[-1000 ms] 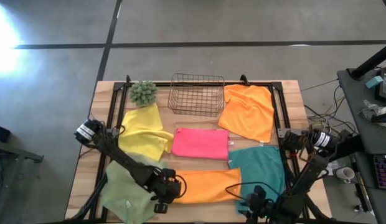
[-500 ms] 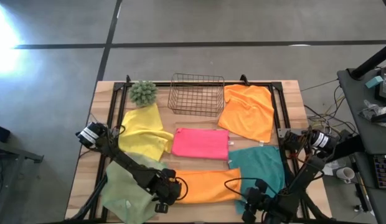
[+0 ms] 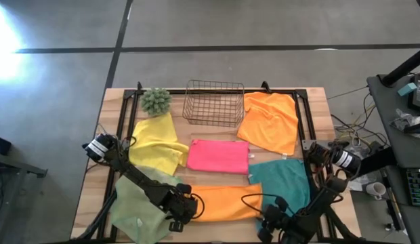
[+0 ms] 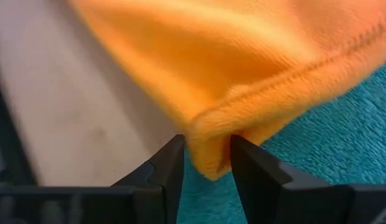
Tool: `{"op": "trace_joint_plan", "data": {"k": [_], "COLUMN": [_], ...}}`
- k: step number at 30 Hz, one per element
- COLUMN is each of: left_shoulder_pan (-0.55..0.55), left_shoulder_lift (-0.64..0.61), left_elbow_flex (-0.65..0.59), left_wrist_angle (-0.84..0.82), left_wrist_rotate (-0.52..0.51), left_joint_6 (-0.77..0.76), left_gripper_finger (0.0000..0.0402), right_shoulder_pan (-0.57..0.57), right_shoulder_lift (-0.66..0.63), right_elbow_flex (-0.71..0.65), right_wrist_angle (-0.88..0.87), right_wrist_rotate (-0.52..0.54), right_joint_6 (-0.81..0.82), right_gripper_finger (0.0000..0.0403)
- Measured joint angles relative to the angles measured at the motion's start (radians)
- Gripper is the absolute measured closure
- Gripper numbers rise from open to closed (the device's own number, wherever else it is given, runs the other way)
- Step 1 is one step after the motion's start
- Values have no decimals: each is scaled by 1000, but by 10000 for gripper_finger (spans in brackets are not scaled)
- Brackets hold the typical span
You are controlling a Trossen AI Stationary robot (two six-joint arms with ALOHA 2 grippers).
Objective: Fold microfiber towels
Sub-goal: Fold the bottom orange microfiber towel
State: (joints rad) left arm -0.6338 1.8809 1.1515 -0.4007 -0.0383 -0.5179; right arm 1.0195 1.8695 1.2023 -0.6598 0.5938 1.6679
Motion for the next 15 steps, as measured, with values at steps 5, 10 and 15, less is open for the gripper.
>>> {"op": "trace_joint_plan", "data": {"k": [5, 10, 15], "left_shoulder_pan": [1, 1, 1], "left_shoulder_lift": [0, 1, 1], "left_elbow_flex": [0, 0, -10], "left_wrist_angle": [-1, -2, 3], "left_wrist_rotate": [1, 0, 0], "left_joint_6": [-2, -3, -35], "left_gripper_finger": [307, 307, 307], "right_shoulder_pan": [-9, -7, 5], "right_shoulder_lift": [13, 9, -17], "right_elbow_flex": [1, 1, 2], "right_wrist_angle": [-38, -50, -88], "right_wrist_rotate": [1, 1, -6], "right_joint_6": [99, 91, 84], "right_gripper_finger": [304, 341, 363]}}
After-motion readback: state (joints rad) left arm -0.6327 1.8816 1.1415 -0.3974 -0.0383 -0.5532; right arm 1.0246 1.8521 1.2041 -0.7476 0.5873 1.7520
